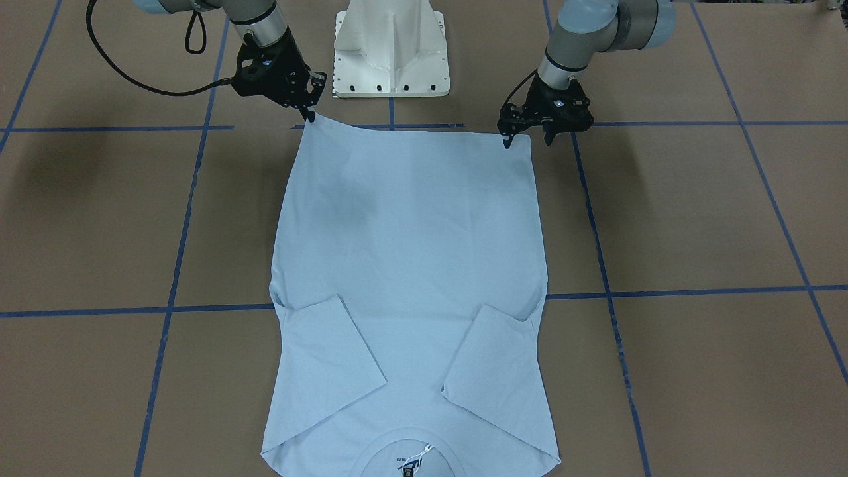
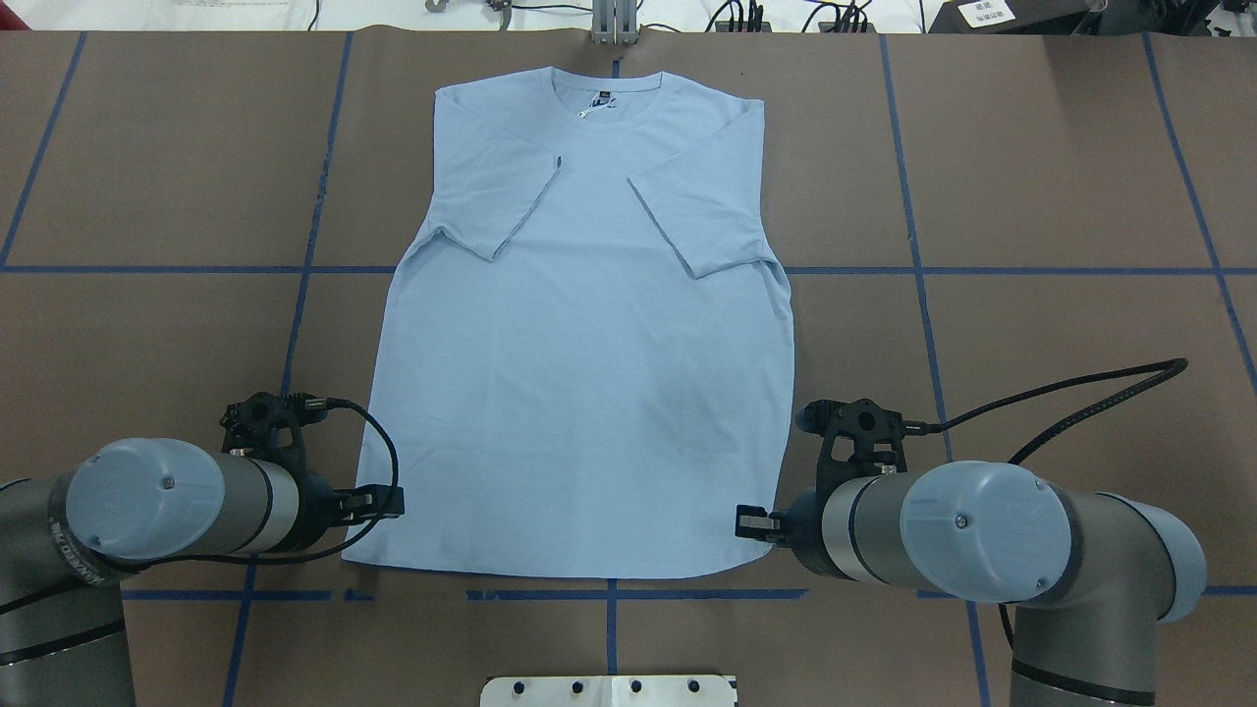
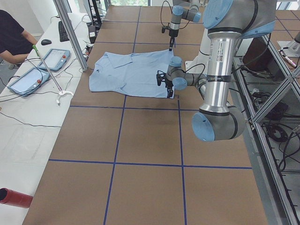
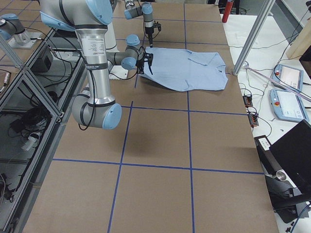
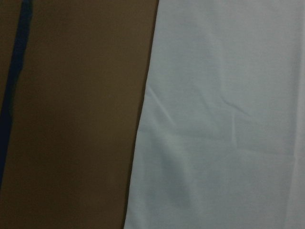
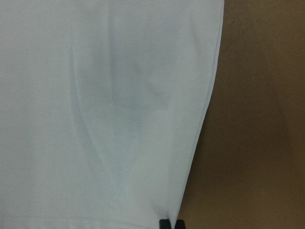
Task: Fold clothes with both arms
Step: 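Grasp the hem corners nearest the robot with both grippers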
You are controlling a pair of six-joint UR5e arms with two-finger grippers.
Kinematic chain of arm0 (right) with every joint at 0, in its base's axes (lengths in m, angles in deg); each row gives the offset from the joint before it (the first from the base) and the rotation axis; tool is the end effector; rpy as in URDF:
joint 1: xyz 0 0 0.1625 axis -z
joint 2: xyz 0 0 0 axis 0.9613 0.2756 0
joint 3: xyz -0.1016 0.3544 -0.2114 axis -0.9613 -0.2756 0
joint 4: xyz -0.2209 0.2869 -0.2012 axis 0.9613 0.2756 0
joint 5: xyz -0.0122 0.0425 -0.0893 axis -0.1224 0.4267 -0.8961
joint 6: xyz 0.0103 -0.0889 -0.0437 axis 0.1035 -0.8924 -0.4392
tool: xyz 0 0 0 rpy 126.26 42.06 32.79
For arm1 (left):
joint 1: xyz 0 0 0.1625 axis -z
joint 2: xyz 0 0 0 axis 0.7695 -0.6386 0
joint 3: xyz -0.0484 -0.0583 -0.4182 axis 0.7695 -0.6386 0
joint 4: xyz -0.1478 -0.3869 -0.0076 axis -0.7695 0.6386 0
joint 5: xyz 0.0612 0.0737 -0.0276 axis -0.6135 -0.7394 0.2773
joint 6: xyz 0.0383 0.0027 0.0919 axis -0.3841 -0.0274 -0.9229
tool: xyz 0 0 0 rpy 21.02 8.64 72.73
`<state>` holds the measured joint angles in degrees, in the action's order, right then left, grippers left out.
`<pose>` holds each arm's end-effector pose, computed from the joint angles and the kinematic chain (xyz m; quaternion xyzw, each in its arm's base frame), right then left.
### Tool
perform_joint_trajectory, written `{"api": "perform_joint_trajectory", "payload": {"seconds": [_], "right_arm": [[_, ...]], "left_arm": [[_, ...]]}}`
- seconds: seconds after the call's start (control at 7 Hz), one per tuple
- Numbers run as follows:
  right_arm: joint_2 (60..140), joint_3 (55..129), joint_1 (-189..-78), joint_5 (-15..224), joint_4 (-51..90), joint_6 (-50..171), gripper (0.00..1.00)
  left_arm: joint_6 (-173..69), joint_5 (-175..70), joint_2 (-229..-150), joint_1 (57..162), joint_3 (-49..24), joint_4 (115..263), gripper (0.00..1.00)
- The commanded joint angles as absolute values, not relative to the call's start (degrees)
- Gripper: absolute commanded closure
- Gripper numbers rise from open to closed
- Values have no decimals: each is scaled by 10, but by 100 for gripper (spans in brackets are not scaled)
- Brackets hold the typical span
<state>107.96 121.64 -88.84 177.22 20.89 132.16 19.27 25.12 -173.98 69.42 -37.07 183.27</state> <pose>-0.4561 -0.2486 0.2751 0.0258 -0.4736 0.0760 0.8771 0.4440 -0.2786 0.3765 0.0151 0.4302 -0.0868 0.8984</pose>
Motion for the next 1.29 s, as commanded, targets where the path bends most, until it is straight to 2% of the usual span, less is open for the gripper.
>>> {"api": "perform_joint_trajectory", "payload": {"seconds": [0.0,1.14], "right_arm": [[1079,1216,-893,1773,207,1321,100],[1079,1215,-898,1773,207,1320,100]], "left_arm": [[209,250,-1735,677,-368,1832,1],[222,235,-1751,659,-349,1804,6]]}}
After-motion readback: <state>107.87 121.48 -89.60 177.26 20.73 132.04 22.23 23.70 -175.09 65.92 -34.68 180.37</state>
